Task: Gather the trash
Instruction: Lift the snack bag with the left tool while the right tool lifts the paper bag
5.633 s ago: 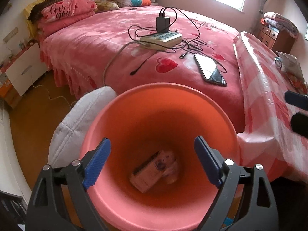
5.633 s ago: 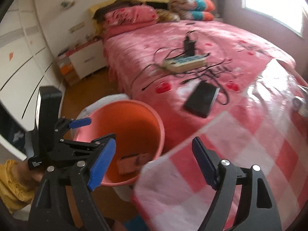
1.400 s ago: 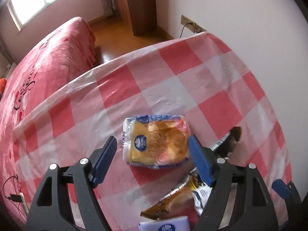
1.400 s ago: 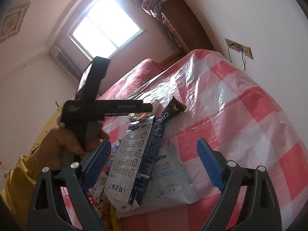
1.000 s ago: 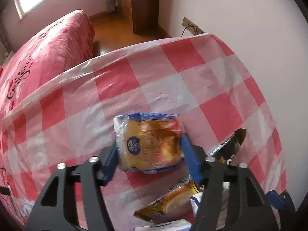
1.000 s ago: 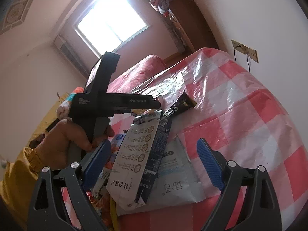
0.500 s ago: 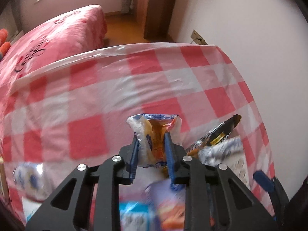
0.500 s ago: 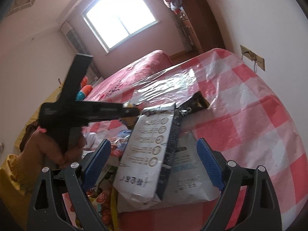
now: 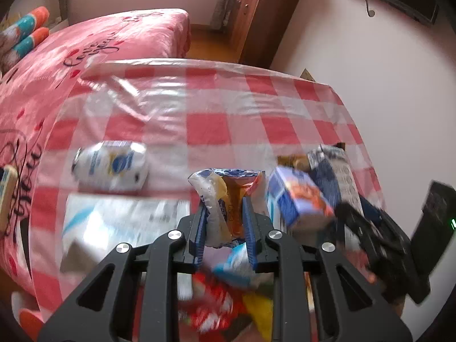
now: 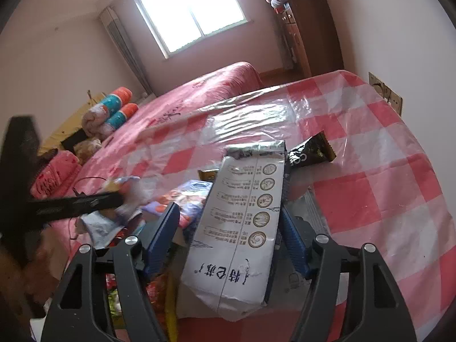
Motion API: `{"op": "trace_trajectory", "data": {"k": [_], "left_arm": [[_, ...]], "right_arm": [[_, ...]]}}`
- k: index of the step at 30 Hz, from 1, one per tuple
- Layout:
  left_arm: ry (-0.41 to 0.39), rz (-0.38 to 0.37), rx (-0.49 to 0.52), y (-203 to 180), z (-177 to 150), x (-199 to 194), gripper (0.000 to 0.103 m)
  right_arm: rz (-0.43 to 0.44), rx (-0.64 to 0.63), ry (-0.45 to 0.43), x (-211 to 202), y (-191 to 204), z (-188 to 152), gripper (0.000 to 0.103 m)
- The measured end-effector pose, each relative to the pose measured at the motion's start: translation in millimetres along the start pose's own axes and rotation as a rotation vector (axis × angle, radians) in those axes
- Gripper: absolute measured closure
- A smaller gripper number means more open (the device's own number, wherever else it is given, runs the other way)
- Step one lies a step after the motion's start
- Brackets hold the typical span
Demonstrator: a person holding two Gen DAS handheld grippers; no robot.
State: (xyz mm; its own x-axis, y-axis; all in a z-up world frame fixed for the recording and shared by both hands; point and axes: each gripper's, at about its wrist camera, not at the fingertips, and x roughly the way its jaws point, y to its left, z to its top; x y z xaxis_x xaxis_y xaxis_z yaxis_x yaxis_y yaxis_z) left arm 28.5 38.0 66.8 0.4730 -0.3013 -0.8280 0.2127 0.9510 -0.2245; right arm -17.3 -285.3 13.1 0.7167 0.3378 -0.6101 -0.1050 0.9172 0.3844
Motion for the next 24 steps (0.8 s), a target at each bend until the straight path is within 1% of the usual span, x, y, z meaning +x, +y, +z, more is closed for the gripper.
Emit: {"op": "trace_trajectory", "data": {"k": [2, 6, 9, 11, 13, 18, 20, 24], "left_arm": [[-0.003, -0.008, -0.013, 3, -10, -6, 0.078], [-0.012, -0.037, -0.025, 6, -33, -18, 0.078], [-0.02, -0.054, -0.029, 9, -51, -28, 0.078], [-0.027, -0.069, -0.036, 12, -65, -37, 0.078], [-0.03, -0.087, -0.054, 20, -77, -46, 0.078], [-0.033, -0.12, -0.094, 38, -102, -57, 0.078], [-0.033, -0.118, -0.098, 44, -111, -58, 0.078], [-0.038, -0.126, -0.127, 61, -124, -63, 0.078]], "right_arm": [[-0.014, -0.009, 0.016, 4, 0, -1, 0.031], [-0.024, -0.021, 0.017, 7, 0, -2, 0.031], [-0.039, -0.042, 0.018, 7, 3, -4, 0.033], [-0.041, -0.061, 0.021, 7, 4, -4, 0.036], [-0.034, -0.075, 0.017, 3, 6, -5, 0.041], [-0.053, -0.111, 0.02, -1, 10, -10, 0.041], [-0.067, -0.129, 0.019, -3, 14, -12, 0.042], [-0.055, -0.101, 0.011, -8, 13, -17, 0.043]]}}
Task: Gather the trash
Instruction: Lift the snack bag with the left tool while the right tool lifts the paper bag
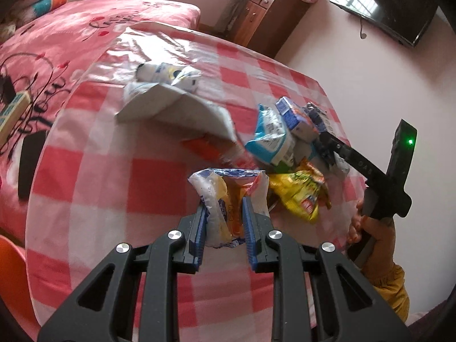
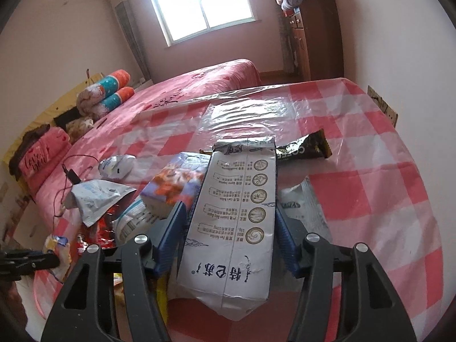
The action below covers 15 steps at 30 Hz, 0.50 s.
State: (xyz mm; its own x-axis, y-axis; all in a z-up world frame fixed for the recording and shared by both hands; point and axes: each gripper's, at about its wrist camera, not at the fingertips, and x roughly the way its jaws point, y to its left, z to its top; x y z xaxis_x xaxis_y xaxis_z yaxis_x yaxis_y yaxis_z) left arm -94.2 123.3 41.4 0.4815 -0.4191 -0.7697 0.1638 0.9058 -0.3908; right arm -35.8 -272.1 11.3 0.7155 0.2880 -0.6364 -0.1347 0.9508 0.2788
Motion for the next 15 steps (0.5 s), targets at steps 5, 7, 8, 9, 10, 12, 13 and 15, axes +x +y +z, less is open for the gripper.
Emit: {"op": "trace_trajectory", "data": {"k": [5, 7, 8, 9, 10, 12, 13, 15], "left_arm": [[-0.031, -0.009, 0.013, 10, -6, -12, 0.078], [-0.034, -0.017, 0.009, 14, -8, -12, 0.078], [-0.035, -0.023, 0.004, 16, -9, -12, 0.078], [-0.037, -0.028, 0.0, 18, -11, -13, 0.078], [-0.041, -0.035, -0.005, 21, -12, -14, 0.078], [-0.051, -0.047, -0.012, 26, -13, -16, 0.078], [-0.058, -0.052, -0.011, 28, -14, -18, 0.078], [-0.068, -0.051, -0.006, 31, -15, -20, 0.078]], "right_arm": [[0.012, 0.038, -0.006, -4, 1, -3, 0.044], [0.007, 0.04, -0.009, -7, 4, -3, 0.044], [0.011, 0.046, -0.012, -9, 5, -3, 0.044], [0.014, 0.051, -0.015, -12, 6, -2, 0.044], [0.019, 0.055, -0.021, -16, 7, -2, 0.044], [0.032, 0.065, -0.036, -25, 9, -1, 0.044], [0.04, 0.071, -0.041, -28, 10, -1, 0.044], [0.073, 0.092, -0.05, -36, 12, -2, 0.044]]}}
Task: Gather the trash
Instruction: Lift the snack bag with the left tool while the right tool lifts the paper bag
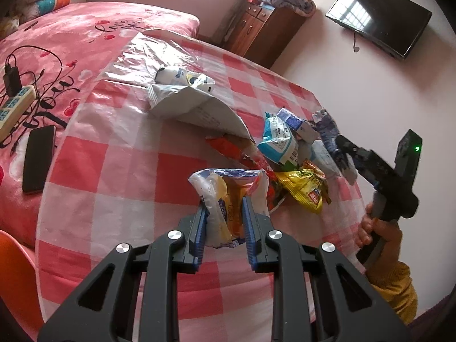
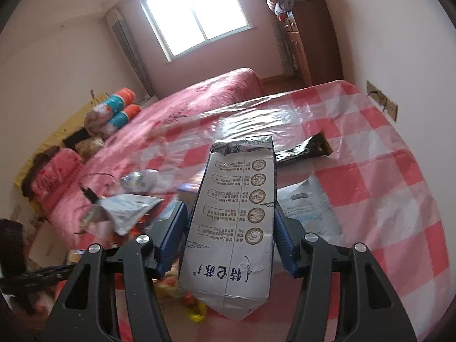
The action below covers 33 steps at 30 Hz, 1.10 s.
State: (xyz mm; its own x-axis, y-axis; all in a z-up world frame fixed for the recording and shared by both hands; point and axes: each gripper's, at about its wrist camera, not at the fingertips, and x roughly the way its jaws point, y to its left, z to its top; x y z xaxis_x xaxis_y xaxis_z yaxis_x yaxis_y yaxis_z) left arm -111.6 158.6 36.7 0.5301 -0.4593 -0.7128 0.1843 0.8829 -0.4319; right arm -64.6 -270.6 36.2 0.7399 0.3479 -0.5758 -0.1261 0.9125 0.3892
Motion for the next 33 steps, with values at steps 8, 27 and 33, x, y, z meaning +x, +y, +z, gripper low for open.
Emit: {"op": "trace_trajectory", "data": {"k": [8, 27, 33], "left_arm": [[-0.01, -0.004, -0.016, 15, -8, -9, 0.078], [-0.086, 0.026, -0.011, 33, -29, -56, 0.078], [-0.108, 0.058, -0.049, 54, -42, -82, 0.078]], "right_arm": [[0.085, 0.002, 0.009, -16, 35, -11, 0.044], [0.313, -0.092, 0.153, -14, 136, -46, 0.044], [0.403, -0.124, 0.228, -6, 173, -63, 0.044]]}}
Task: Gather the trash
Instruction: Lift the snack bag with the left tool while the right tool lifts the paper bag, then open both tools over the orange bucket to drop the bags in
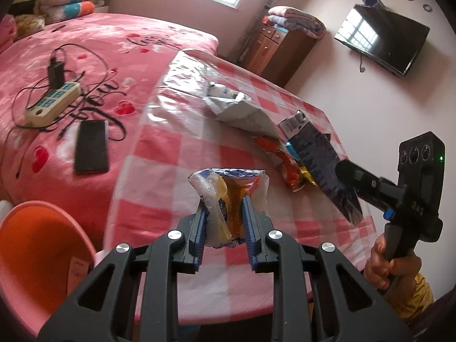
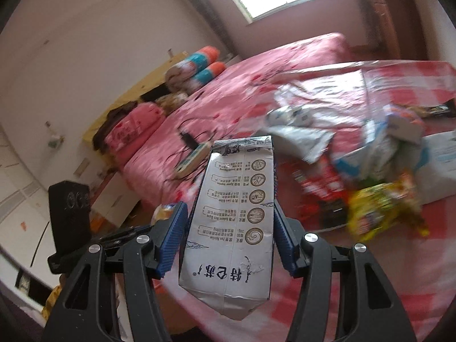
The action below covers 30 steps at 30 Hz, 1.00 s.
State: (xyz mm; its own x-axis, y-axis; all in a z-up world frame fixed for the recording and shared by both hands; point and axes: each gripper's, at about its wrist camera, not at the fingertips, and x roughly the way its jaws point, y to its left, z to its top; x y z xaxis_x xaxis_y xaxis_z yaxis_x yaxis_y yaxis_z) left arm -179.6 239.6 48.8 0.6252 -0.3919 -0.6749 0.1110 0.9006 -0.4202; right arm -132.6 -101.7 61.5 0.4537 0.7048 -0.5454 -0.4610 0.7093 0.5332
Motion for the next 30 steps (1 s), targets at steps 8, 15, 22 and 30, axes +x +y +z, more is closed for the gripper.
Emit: {"op": "trace_trajectory", "data": {"k": [8, 15, 22, 30], "left_arm": [[-0.038, 0.089, -0.071, 42, -15, -34, 0.078], [-0.065, 0.213, -0.184, 100, -42, -65, 0.078], [-0.058, 0.317, -0.28, 150, -70, -77, 0.078], [-0.008, 0.44, -0.295, 174, -86, -68, 0.047]], "right_arm": [[0.137, -0.053, 0.158, 46, 54, -16, 0.044], [0.211, -0.158, 0.288, 90, 108, -31, 0.044], [0.243, -0.24, 0.39, 136, 153, -46, 0.044], [0.216, -0.297, 0.452, 180, 179, -60, 0.041]]}}
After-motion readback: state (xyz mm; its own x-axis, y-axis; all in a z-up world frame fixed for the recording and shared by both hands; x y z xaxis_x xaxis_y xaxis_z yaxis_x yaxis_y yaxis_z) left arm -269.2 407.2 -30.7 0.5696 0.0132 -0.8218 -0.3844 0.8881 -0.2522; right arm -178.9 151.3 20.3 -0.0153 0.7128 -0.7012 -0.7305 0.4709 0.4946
